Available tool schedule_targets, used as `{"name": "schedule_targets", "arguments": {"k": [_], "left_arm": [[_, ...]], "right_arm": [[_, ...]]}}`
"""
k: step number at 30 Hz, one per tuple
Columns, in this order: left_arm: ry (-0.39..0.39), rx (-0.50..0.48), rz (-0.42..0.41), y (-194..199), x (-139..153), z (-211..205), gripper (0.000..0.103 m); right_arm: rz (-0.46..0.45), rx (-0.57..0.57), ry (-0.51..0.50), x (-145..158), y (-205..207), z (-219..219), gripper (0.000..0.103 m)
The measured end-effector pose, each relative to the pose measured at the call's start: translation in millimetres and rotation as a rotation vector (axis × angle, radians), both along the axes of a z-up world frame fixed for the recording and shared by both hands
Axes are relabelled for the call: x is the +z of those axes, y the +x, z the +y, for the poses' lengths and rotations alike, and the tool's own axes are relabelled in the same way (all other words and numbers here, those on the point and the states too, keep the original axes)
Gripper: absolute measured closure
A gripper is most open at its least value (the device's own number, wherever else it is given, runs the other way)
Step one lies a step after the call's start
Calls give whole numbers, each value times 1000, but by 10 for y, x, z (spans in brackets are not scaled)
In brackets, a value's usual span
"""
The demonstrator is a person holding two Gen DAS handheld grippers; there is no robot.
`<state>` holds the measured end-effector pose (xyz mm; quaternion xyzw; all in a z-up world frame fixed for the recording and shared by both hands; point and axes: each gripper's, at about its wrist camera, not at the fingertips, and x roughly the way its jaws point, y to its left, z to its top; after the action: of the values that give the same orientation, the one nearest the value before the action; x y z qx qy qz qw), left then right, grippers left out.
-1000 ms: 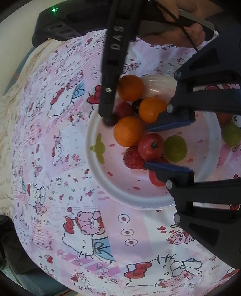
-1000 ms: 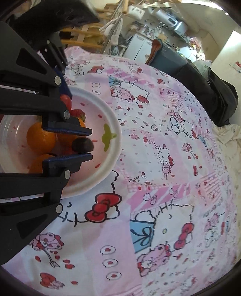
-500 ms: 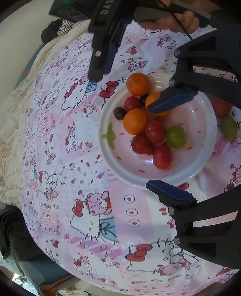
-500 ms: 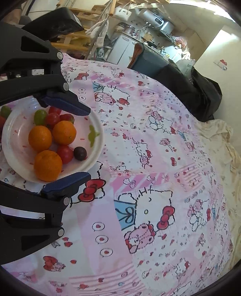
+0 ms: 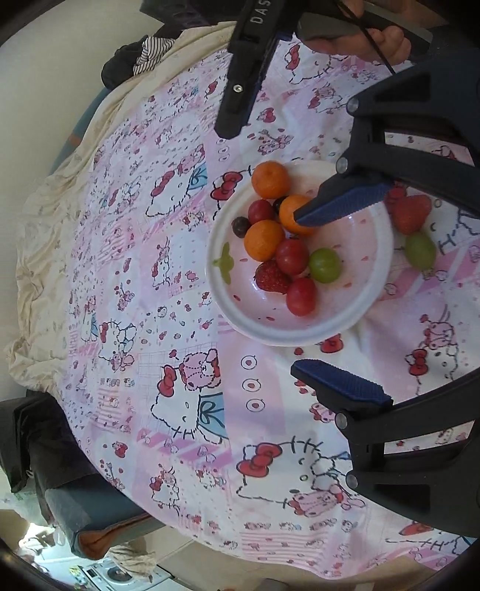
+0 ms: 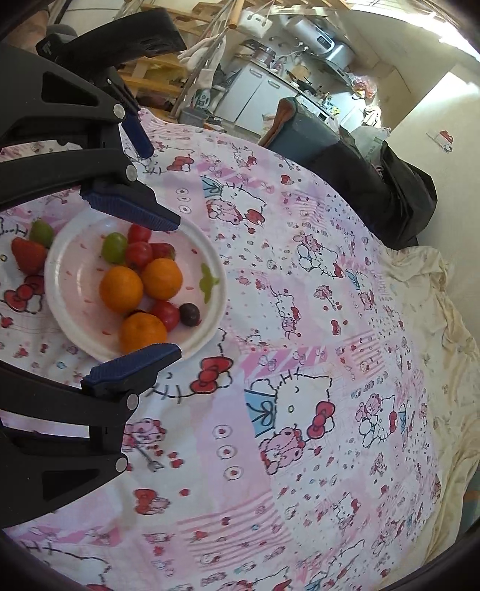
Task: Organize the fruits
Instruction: 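Move both open grippers from the plate back to the last fruit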
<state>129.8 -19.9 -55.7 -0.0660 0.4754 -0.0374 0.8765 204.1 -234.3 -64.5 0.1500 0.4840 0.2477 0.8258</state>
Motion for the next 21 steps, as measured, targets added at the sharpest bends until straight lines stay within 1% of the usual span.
{"name": "schedule_targets", "arguments": {"k": [4,9,13,15,18,21], "left_arm": [[7,6,1,-123,39,43,32],[30,6,19,-240,49,141,32],[19,6,54,-356,-16,198,32],[18,-5,65,-427,-53,184,32],[29,-37,93,-533,-143,114,32],[50,-106,131,-611,-278,-35,32]], "right_arm": [[2,-7,-14,21,-164,-21,36],[29,-33,-9,19,-367,-95,36],[25,-40,-28,46,-552,-108,36],[18,-52,-46,58,-651,-115,36],[21,-61,-44,74,-776,-126,36],[23,-71,-53,72,-872,-153,36]]}}
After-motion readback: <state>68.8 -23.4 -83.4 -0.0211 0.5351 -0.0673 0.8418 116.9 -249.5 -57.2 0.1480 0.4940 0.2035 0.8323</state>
